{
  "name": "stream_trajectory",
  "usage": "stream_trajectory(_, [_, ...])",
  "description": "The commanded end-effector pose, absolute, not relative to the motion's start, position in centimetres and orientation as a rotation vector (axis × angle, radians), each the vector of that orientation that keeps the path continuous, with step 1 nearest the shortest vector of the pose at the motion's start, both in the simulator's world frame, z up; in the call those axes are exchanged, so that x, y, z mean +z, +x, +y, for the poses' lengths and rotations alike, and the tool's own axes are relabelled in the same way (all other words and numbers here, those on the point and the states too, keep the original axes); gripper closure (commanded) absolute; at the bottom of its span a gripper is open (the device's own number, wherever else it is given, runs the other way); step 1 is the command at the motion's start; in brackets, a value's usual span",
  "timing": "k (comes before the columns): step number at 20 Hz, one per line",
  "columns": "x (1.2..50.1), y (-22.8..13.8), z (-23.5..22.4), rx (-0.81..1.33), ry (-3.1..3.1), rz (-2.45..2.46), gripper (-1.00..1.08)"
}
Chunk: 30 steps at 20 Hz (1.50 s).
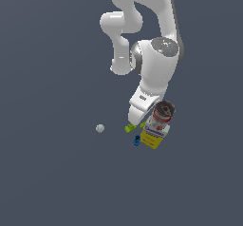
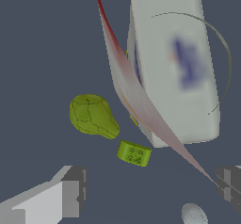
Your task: Pick up a designated object from a clutter of objects.
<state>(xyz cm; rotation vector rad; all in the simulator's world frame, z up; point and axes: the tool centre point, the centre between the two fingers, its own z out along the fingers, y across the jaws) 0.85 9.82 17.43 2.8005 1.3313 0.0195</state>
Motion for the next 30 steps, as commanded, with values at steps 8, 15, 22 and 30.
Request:
stream_trajectory(8, [11.2, -1.6, 13.4, -0.011, 2.604, 1.737, -0.92])
stream_trajectory(15, [9.4, -2.4, 14.7, -0.002, 2.516, 1.877, -0.92])
stream_trajectory(22, [16.6, 2.4, 16.1, 0.230, 2.436, 1.850, -0.92])
stream_trajectory(30, [13.9, 1.4, 15.9, 0.181, 2.450, 1.864, -0.92])
